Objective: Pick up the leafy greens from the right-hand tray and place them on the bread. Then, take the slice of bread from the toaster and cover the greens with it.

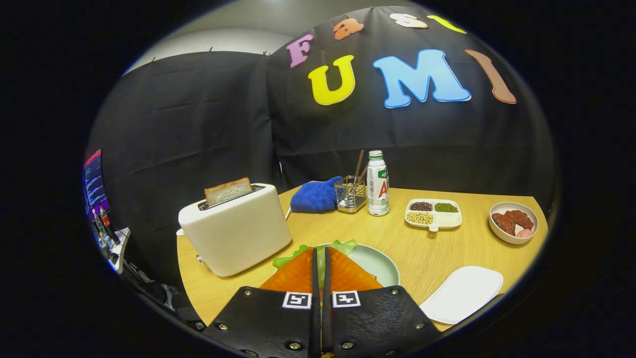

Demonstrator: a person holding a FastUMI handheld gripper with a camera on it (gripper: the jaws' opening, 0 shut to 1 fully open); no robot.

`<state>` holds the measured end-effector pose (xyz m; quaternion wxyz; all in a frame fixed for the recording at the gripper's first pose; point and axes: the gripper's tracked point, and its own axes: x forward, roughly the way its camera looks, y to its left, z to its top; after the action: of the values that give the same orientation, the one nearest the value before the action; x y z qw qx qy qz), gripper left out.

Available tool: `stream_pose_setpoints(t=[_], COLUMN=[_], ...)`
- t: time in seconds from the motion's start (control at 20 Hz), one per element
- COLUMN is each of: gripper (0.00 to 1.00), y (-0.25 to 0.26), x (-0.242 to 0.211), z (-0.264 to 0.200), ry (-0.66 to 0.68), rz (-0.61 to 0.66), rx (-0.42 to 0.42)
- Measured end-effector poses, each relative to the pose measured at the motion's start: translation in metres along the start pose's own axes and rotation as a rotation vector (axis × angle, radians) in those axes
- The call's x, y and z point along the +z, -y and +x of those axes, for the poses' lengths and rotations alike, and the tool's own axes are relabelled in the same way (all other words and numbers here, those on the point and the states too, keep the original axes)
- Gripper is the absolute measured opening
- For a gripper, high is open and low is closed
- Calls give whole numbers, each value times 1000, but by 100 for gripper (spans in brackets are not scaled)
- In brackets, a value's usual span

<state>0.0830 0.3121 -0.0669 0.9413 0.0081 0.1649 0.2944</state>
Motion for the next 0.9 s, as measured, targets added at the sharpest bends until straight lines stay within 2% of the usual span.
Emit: stream_pose_setpoints(t=[0.1, 0.35, 0.55, 0.7, 0.8, 0.85, 0.9], gripper=[1, 1, 1, 2, 25, 30, 30], y=[8, 11, 25, 26, 31, 37, 44], x=[-9, -24, -36, -42, -38, -33, -28], z=[2, 9, 13, 12, 11, 8, 5], ry=[-14, -33, -53, -81, -59, -42, -14], rz=[-11, 32, 15, 16, 20, 22, 16], rx=[-26, -24, -83, -94, -113, -141, -177])
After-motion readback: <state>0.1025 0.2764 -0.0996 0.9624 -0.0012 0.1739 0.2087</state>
